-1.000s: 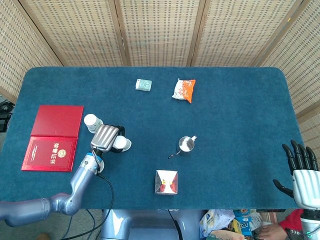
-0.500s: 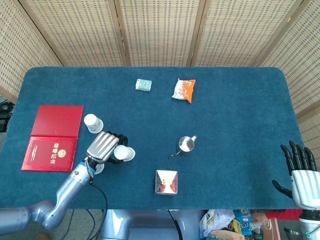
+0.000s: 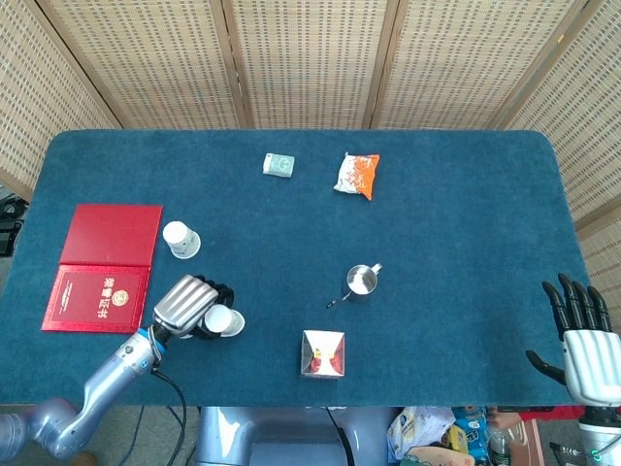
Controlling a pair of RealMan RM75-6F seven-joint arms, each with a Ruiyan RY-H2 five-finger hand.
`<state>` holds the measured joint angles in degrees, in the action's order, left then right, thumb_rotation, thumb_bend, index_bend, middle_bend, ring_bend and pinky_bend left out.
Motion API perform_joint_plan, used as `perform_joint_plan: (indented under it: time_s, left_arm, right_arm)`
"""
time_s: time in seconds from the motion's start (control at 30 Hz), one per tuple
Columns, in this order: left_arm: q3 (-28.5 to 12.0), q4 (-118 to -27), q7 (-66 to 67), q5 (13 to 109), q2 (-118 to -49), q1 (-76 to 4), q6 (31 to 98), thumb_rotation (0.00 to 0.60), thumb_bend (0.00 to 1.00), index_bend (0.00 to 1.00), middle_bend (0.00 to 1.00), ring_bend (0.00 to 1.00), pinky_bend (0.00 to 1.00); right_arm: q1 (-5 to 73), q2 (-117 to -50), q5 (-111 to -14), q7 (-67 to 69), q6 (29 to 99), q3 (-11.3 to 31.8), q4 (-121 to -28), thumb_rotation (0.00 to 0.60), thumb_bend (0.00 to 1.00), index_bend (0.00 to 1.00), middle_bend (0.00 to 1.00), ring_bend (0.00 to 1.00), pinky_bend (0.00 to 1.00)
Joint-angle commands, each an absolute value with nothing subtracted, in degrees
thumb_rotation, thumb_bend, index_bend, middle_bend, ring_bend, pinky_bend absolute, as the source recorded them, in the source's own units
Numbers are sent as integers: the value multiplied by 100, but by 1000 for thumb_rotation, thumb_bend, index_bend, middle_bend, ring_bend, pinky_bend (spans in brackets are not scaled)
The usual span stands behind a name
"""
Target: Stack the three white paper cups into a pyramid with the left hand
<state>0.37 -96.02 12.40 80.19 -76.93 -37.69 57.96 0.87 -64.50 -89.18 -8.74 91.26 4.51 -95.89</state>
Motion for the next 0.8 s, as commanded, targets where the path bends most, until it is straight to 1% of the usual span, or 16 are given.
perform_joint_plan:
  time_s: [0.03, 0.53, 0.6, 0.73, 0.8]
  left_arm:
    - [89, -9435, 905, 8125, -7636, -3801, 5603, 600, 140, 505, 511, 527, 486]
    - [139, -9083, 752, 8251, -7711, -3768, 5475, 600, 141, 505, 481, 492, 441]
    - [143, -9061, 788, 8254, -7710, -3758, 5473, 600, 141, 505, 481, 489, 429]
    - [145, -9072, 808, 8240, -7677, -3742, 5454, 600, 140, 505, 480, 485, 366]
    - [162, -9083, 805, 8243, -7640, -3738, 5426, 600, 140, 505, 480, 484, 357]
  right_arm:
    - [98, -6456, -8907, -883, 9101, 447, -9583, 600, 0, 0, 0, 0, 0]
    - [99, -6464, -8912, -899, 9106, 435, -9577, 600, 0, 0, 0, 0, 0]
    - [99, -6465, -8909, -896, 9105, 435, -9575, 600, 0, 0, 0, 0, 0]
    - [101, -6467, -8911, -899, 9105, 434, -9573, 600, 0, 0, 0, 0, 0]
    - [102, -6468, -8907, -901, 9100, 433, -9576, 600, 0, 0, 0, 0, 0]
